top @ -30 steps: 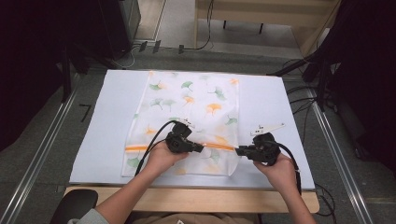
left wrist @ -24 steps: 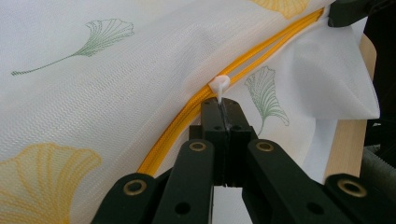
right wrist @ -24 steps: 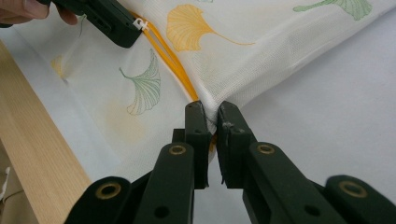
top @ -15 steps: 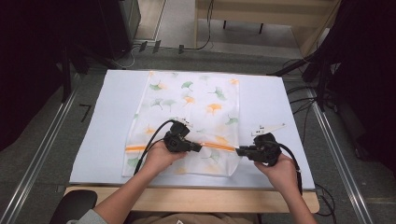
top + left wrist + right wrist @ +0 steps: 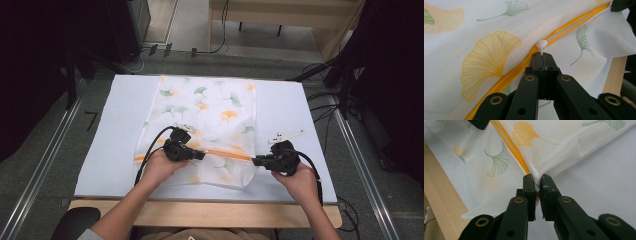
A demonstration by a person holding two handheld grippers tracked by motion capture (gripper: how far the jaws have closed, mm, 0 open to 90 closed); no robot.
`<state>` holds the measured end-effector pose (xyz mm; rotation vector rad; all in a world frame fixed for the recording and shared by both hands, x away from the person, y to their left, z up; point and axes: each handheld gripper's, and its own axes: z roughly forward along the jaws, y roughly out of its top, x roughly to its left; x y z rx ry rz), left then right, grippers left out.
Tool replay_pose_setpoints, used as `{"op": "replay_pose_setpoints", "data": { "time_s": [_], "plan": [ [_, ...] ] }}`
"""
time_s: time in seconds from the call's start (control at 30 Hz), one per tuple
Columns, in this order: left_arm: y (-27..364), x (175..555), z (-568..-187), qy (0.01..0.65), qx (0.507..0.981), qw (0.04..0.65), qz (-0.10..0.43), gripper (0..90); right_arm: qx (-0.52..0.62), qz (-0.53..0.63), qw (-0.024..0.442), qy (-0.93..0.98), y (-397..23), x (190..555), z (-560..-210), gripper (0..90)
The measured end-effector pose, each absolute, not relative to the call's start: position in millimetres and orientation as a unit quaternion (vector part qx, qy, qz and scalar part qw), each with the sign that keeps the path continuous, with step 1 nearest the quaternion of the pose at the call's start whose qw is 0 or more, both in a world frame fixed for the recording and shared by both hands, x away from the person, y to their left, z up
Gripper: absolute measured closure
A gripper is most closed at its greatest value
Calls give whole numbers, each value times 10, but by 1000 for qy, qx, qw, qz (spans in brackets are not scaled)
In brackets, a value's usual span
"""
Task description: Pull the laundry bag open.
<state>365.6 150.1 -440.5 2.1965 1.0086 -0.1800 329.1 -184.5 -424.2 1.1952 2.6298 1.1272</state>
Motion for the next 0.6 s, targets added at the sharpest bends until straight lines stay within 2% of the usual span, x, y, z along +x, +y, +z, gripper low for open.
{"op": "replay_pose_setpoints", "data": {
  "time_s": [0.6],
  "plan": [
    [1502, 3645, -4411, 392, 848, 350, -70, 900, 385, 359, 17, 850, -1840, 3323, -4251, 857]
  ]
}}
